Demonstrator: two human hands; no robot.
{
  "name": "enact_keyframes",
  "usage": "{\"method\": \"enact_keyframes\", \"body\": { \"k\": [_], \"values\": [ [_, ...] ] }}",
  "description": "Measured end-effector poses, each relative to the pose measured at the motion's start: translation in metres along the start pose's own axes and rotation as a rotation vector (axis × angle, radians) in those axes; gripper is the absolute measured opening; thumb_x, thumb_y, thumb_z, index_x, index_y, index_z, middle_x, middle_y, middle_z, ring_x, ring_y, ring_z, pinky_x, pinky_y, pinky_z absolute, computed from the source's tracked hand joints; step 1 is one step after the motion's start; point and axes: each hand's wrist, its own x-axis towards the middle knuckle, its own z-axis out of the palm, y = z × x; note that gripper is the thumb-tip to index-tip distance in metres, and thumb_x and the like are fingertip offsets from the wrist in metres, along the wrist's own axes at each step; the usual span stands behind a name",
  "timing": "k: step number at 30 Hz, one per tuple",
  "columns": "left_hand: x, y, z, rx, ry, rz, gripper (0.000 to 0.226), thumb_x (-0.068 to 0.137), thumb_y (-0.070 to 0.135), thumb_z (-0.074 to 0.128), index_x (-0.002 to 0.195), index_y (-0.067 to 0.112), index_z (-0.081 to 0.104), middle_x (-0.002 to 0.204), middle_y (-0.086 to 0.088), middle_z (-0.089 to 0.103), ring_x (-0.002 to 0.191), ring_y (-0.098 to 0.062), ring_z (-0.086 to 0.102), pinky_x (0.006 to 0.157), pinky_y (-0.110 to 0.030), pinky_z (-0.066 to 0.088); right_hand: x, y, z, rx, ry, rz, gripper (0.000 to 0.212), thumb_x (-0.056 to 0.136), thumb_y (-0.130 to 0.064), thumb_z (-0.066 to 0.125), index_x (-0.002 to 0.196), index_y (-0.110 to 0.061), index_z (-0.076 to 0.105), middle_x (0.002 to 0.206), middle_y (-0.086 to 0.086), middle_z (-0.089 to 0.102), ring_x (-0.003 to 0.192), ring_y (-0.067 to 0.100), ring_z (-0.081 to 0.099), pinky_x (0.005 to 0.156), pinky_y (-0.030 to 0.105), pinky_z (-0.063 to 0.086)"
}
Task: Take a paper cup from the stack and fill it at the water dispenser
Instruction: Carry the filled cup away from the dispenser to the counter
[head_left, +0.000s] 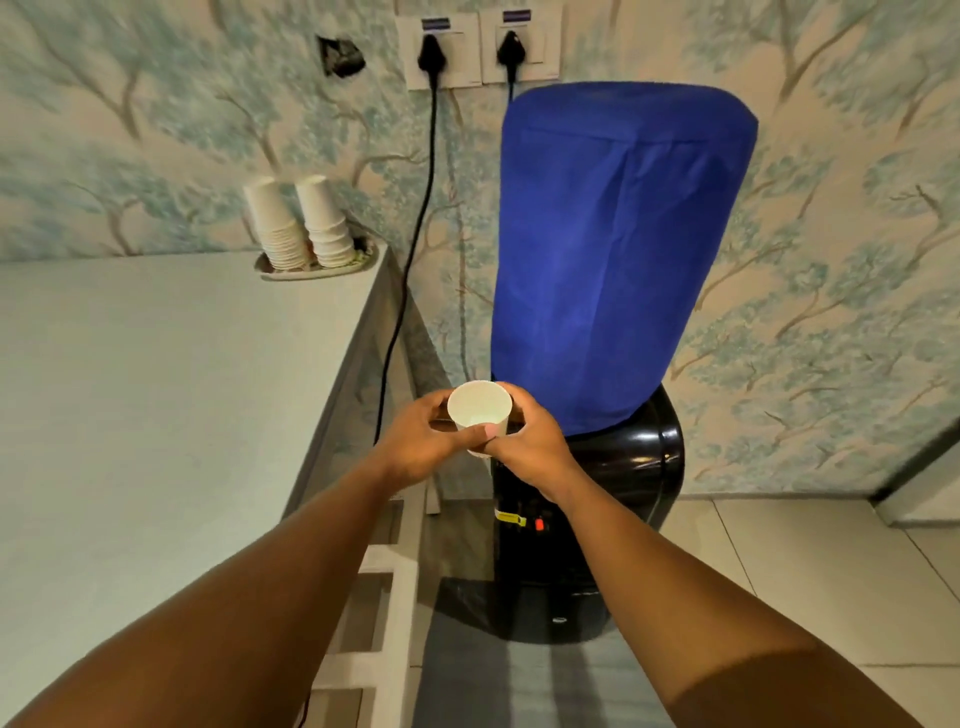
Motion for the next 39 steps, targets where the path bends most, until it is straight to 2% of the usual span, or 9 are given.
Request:
{"method": "enact_keyframes", "body": {
  "k": [2,7,10,12,16,20,23,30,39],
  "values": [
    [-0.004,0.001,-0.02,0.011,0.042,0.019,0.067,0.075,0.045,0.082,0.133,0.023,0.057,0.12,0.009,0.068,0.11,-0.009,0.065,0.089,-0.022,0.052,0.006,-0.016,0.014,-0.005,-0.026,-0.022,0.073,0.069,-0.012,0.082,0.133,-0.029,0.05,0.129,-0.003,0.055,0.118,0.016,0.047,0.077,0.016,0.044],
    [-0.009,0.006,-0.065,0.024,0.144,0.072,0.073,0.072,0.057,0.08,0.136,0.029,0.057,0.125,0.009,0.068,0.113,-0.012,0.064,0.098,-0.037,0.054,0.019,-0.056,0.044,0.008,-0.067,-0.1,0.069,0.072,-0.01,0.079,0.132,-0.027,0.05,0.121,-0.006,0.053,0.114,0.011,0.046,0.084,0.021,0.042],
    [-0.014,0.01,-0.093,0.005,0.229,0.121,0.07,0.071,0.059,0.08,0.132,0.031,0.061,0.123,0.01,0.069,0.111,-0.013,0.066,0.097,-0.039,0.055,0.026,-0.08,0.064,0.026,-0.091,-0.153,0.065,0.074,-0.011,0.079,0.13,-0.027,0.051,0.116,-0.008,0.053,0.106,0.006,0.048,0.076,0.013,0.041],
    [-0.018,0.012,-0.11,0.005,0.277,0.14,0.067,0.072,0.058,0.08,0.131,0.031,0.062,0.122,0.012,0.07,0.111,-0.013,0.066,0.097,-0.038,0.055,0.032,-0.093,0.078,0.027,-0.107,-0.169,0.065,0.074,-0.013,0.079,0.131,-0.027,0.052,0.116,-0.007,0.054,0.104,0.006,0.048,0.072,0.011,0.04],
    [-0.026,0.009,-0.146,0.02,0.372,0.137,0.07,0.072,0.058,0.08,0.133,0.03,0.061,0.125,0.011,0.068,0.111,-0.012,0.066,0.094,-0.031,0.054,0.043,-0.114,0.111,0.026,-0.135,-0.191,0.068,0.073,-0.01,0.079,0.133,-0.024,0.051,0.121,-0.001,0.057,0.113,0.015,0.05,0.071,0.011,0.04],
    [-0.034,0.001,-0.177,0.028,0.432,0.133,0.074,0.07,0.062,0.079,0.134,0.03,0.06,0.126,0.011,0.068,0.113,-0.012,0.065,0.096,-0.034,0.054,0.051,-0.132,0.142,0.043,-0.177,-0.204,0.064,0.074,-0.01,0.079,0.131,-0.022,0.054,0.112,-0.005,0.056,0.105,0.012,0.051,0.069,0.011,0.042],
    [-0.042,-0.005,-0.199,0.036,0.468,0.122,0.075,0.069,0.061,0.081,0.133,0.029,0.061,0.125,0.01,0.069,0.113,-0.012,0.065,0.097,-0.033,0.053,0.058,-0.138,0.168,0.032,-0.19,-0.213,0.063,0.07,-0.012,0.082,0.127,-0.025,0.056,0.113,-0.006,0.06,0.109,0.016,0.057,0.075,0.019,0.047],
    [-0.061,-0.032,-0.236,0.06,0.534,0.07,0.069,0.068,0.057,0.084,0.128,0.028,0.066,0.118,0.012,0.072,0.107,-0.008,0.067,0.091,-0.029,0.056,0.061,-0.145,0.213,-0.005,-0.322,-0.185,0.066,0.072,-0.016,0.082,0.13,-0.025,0.051,0.121,-0.003,0.057,0.114,0.017,0.052,0.083,0.025,0.045],
    [-0.084,-0.062,-0.261,0.029,0.583,0.013,0.063,0.069,0.052,0.086,0.124,0.028,0.068,0.114,0.013,0.073,0.106,-0.006,0.068,0.092,-0.029,0.055,0.056,-0.143,0.256,0.018,-0.415,-0.135,0.064,0.072,-0.018,0.083,0.128,-0.028,0.052,0.112,-0.009,0.056,0.106,0.013,0.052,0.071,0.016,0.044]
  ]
}}
